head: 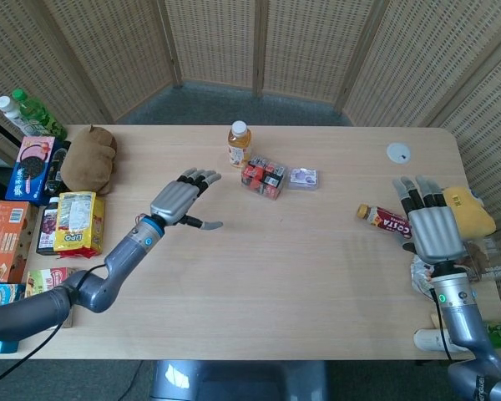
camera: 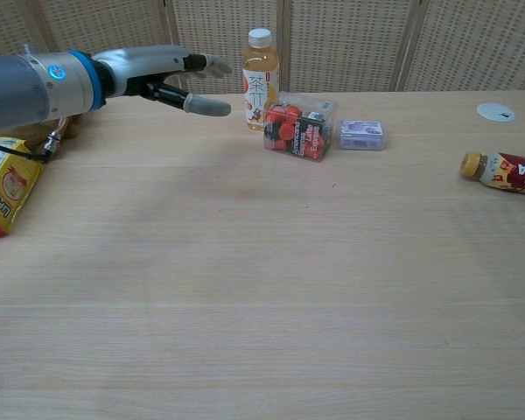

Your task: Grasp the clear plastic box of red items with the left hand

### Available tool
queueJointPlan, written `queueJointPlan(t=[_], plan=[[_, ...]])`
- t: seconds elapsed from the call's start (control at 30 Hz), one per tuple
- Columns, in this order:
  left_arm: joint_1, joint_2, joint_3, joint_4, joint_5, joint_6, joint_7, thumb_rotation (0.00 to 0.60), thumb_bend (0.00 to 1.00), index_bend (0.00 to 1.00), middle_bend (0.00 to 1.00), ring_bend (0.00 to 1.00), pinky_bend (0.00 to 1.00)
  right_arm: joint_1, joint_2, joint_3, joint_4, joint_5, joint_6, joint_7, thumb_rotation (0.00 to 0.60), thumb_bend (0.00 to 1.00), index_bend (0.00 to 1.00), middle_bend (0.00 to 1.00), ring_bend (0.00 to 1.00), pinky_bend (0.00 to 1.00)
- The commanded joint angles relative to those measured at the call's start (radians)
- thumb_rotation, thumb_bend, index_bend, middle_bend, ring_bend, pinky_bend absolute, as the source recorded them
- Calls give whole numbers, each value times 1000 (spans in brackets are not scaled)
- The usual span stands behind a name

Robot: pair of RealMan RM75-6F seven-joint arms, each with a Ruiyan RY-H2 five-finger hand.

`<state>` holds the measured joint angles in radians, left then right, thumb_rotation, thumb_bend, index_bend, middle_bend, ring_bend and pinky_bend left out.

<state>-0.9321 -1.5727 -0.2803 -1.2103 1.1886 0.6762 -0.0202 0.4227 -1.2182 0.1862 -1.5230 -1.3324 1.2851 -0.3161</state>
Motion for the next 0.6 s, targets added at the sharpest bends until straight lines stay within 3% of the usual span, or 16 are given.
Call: queueJointPlan(t=[0.03, 0.6], plan=[[-39, -44, -6, 55, 10, -16, -13, 202, 0, 0, 0, 0, 0, -8, 8, -7, -17, -15, 15, -5, 600, 239, 0, 0, 0, 0], [-233, -291, -30, 455, 5, -176, -120, 203, 0, 0, 0, 0, 0, -50, 69, -14, -117, -63, 91, -43, 600, 238, 0, 0, 0, 0]])
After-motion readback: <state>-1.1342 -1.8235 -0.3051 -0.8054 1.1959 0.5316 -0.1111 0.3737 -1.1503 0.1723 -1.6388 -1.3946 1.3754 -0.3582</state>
